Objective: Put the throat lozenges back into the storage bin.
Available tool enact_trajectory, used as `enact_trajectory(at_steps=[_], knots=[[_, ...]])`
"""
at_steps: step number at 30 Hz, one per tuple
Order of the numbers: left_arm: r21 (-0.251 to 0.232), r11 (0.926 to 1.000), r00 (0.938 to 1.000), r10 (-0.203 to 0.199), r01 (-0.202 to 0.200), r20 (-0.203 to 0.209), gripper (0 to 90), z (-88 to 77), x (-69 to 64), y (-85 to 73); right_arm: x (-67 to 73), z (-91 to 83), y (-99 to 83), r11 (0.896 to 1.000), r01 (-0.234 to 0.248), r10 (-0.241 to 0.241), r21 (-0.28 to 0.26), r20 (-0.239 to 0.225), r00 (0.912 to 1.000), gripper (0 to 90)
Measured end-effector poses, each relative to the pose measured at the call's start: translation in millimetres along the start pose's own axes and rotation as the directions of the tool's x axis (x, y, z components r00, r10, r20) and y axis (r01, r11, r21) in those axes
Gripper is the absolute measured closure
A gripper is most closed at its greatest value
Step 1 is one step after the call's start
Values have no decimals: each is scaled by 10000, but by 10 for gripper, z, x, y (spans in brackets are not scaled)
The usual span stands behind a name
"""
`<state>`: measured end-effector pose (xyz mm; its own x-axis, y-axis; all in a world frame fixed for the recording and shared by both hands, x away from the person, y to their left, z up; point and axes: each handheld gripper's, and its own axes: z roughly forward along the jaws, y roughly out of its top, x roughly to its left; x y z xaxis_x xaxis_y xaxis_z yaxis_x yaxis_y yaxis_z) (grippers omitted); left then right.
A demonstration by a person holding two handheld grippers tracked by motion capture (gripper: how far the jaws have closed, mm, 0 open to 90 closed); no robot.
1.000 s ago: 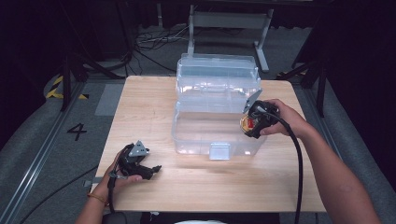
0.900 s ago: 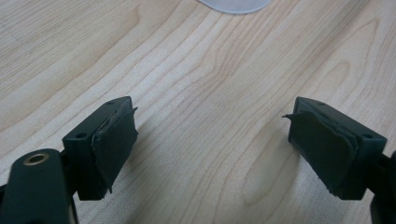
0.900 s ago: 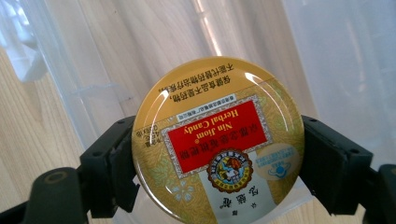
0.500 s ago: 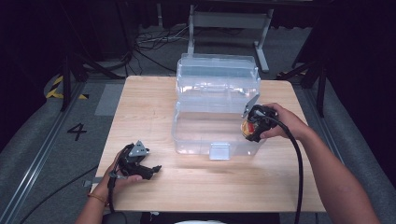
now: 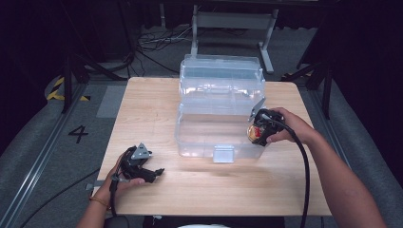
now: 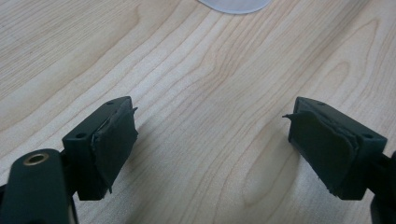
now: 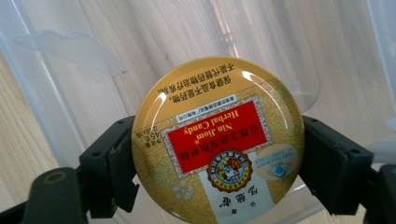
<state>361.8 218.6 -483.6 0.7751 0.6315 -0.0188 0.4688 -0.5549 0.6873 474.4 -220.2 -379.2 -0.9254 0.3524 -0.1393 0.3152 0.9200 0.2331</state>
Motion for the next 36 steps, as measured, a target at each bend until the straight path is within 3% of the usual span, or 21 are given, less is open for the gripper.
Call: enact_trajectory(at_steps=[9,15,21,30,36], knots=[[-1,10000,10000,0,0,-1,155,0,0,0,0,36,19,9999,-36,36,143,-53,10000,200],[3,10000,10000,5,-5,-2,156,0,0,0,-3,18,12,10000,-87,87,-18,-53,9999,199],[-3,10000,10000,1,-1,1,156,0,0,0,-18,12,-17,9987,-460,456,-198,-225,9987,201],[14,10000,10000,-17,17,11,155,2,-2,2,13,-8,-39,9976,-575,576,-388,3,9983,199],[23,10000,10000,2,-3,20,154,3,0,4,4,8,-59,9958,-698,694,-594,-84,9976,199]])
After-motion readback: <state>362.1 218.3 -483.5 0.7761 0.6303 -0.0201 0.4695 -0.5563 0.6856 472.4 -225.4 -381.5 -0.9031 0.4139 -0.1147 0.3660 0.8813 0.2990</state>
